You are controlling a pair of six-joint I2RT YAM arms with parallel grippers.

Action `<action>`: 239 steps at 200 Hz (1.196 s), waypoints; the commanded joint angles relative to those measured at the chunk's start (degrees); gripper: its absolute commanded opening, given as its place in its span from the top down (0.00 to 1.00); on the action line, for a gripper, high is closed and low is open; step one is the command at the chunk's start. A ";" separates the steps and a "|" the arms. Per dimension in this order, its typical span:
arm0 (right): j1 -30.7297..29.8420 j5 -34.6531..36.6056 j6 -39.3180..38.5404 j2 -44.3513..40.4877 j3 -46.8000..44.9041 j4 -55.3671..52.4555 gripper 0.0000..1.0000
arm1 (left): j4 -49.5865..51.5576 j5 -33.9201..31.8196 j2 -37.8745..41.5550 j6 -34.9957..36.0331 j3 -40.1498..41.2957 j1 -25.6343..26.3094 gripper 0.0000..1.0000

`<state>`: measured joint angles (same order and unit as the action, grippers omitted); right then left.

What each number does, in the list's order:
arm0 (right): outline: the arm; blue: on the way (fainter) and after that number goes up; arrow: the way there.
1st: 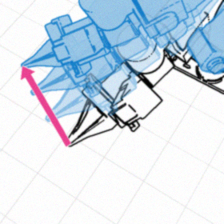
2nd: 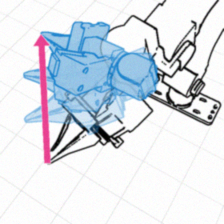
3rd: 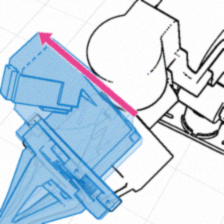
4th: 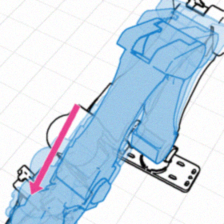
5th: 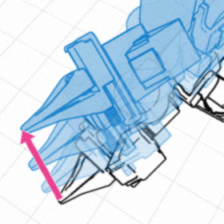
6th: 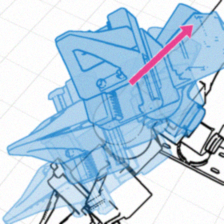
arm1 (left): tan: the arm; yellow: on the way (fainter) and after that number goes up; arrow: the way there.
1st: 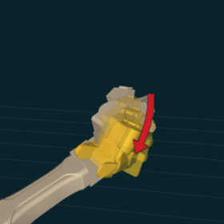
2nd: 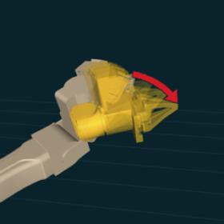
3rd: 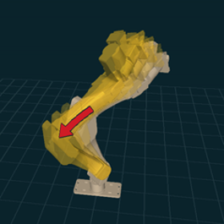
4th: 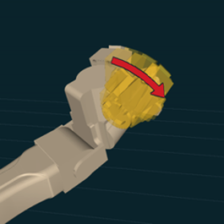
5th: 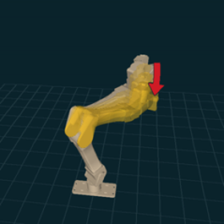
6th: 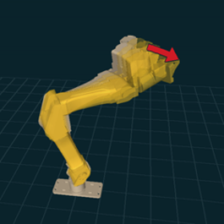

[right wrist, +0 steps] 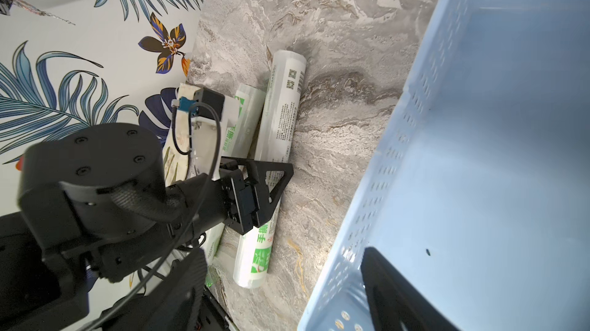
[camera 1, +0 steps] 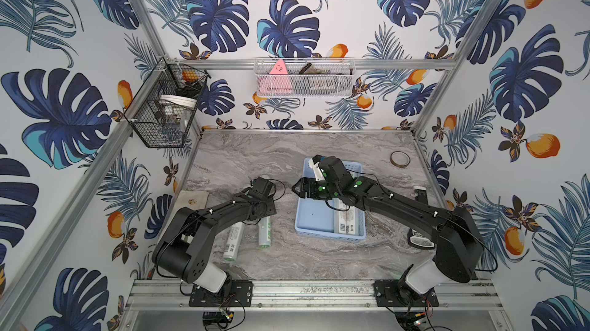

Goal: Put the plastic wrap into the basket
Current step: Pick up the plastic wrap from the center of the board.

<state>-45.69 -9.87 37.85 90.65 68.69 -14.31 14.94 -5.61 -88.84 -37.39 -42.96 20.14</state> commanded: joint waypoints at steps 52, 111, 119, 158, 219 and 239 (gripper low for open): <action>0.03 3.09 -1.05 -0.47 0.40 -3.88 0.19 | -0.79 2.75 -0.91 1.47 -0.39 0.18 0.49; 0.12 6.79 -0.41 -1.15 0.62 -6.68 0.19 | 0.66 3.32 6.54 0.82 -1.28 0.84 0.70; 0.25 7.74 -0.40 -1.66 0.38 -7.01 0.19 | 1.07 3.32 7.97 0.67 -1.40 0.95 0.70; 1.60 9.60 -0.27 -5.20 -1.86 -7.36 0.19 | 1.41 6.32 14.39 0.04 -3.47 1.27 0.73; 4.85 13.19 0.29 -14.03 -8.07 -5.63 0.19 | -0.11 10.91 11.47 0.64 -13.64 6.51 0.74; 6.48 13.72 0.71 -17.13 -9.89 -5.61 0.18 | -0.49 10.59 7.99 1.01 -17.79 10.42 0.75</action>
<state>-40.56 1.50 37.65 76.25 60.27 -20.82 17.45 3.55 -78.08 -36.56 -56.93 27.49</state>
